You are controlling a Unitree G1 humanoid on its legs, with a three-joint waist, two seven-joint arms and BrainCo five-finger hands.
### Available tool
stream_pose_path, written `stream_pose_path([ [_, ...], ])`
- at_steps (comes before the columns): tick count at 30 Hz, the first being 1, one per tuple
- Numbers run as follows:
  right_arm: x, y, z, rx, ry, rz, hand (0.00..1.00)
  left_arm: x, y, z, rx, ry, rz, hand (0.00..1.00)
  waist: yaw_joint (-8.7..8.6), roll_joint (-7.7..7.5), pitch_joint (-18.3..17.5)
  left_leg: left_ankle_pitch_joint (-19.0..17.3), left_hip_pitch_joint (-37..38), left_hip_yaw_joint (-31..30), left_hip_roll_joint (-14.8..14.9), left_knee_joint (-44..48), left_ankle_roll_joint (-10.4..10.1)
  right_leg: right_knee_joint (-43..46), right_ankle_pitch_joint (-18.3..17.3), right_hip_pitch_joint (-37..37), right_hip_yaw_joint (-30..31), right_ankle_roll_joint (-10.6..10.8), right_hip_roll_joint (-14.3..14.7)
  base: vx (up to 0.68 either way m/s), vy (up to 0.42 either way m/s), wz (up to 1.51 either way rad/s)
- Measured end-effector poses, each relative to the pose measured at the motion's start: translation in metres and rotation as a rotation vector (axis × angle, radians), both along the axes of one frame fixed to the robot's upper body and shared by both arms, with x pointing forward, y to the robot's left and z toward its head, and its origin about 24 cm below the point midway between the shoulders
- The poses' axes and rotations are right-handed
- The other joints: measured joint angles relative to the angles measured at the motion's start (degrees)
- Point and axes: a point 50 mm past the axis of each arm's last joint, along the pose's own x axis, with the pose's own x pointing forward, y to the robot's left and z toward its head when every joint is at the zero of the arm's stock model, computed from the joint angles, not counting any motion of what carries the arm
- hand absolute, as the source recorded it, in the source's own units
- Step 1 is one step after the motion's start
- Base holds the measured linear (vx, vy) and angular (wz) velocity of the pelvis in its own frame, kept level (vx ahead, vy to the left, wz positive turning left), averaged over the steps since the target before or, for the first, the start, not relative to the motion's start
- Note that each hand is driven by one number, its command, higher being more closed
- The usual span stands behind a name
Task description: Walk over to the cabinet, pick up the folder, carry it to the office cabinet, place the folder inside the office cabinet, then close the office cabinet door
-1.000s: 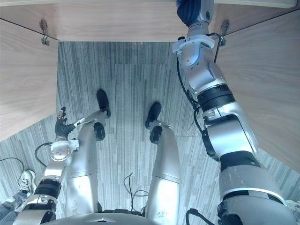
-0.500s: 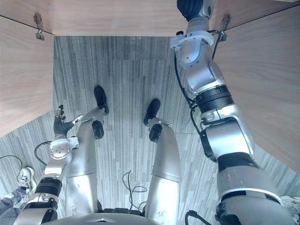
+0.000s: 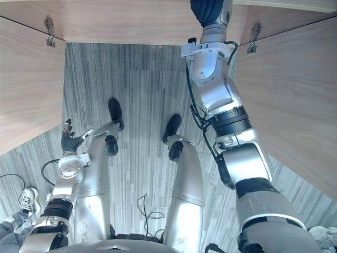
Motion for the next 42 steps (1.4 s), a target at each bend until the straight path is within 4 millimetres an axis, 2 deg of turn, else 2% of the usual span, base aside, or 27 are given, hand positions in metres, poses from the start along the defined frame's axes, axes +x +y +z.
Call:
stream_pose_path([
  [18,0.022,-0.012,0.007,0.038,0.093,-0.055,1.0,0.0,0.001,0.001,0.002,-0.007,0.002,0.0,0.17,-0.01,0.0,0.0,-0.1,0.0,-0.1,-0.4,0.0,-0.4,-0.1,0.1,-0.2,0.1,0.0,0.0,0.0,0.0],
  [26,0.026,-0.003,0.028,-0.021,0.089,-0.07,1.0,0.0,0.002,0.002,0.005,-0.017,0.001,0.0,0.14,0.0,0.0,0.1,-0.5,-0.2,-0.2,-1.1,0.0,-0.9,-0.1,-0.1,-0.7,0.1,-0.1,0.0,0.0,0.0],
  [31,0.025,0.008,0.051,-0.089,0.057,-0.084,1.0,0.001,0.002,0.005,-0.013,-0.042,0.003,0.0,0.38,0.0,0.0,0.1,-1.6,-0.4,-0.3,-1.1,-0.1,-0.5,0.0,-1.2,-0.8,-0.1,-0.2,0.0,-0.006,0.02],
  [37,0.023,0.002,0.069,-0.1,0.062,-0.093,1.0,0.001,0.001,0.006,-0.032,-0.058,0.005,0.0,0.52,0.0,0.0,0.3,-2.1,-1.2,-1.1,-1.3,-0.4,0.4,-0.8,-1.4,-1.5,0.0,-1.0,0.0,-0.019,0.1],
  [42,0.023,-0.014,0.08,-0.058,0.082,-0.12,1.0,0.001,0.001,0.006,-0.05,-0.062,0.007,0.0,0.67,0.0,0.0,0.8,-2.3,-2.0,-1.9,-1.9,-0.7,1.1,-1.4,-1.4,-2.2,-0.2,-1.6,0.0,-0.015,0.13],
])
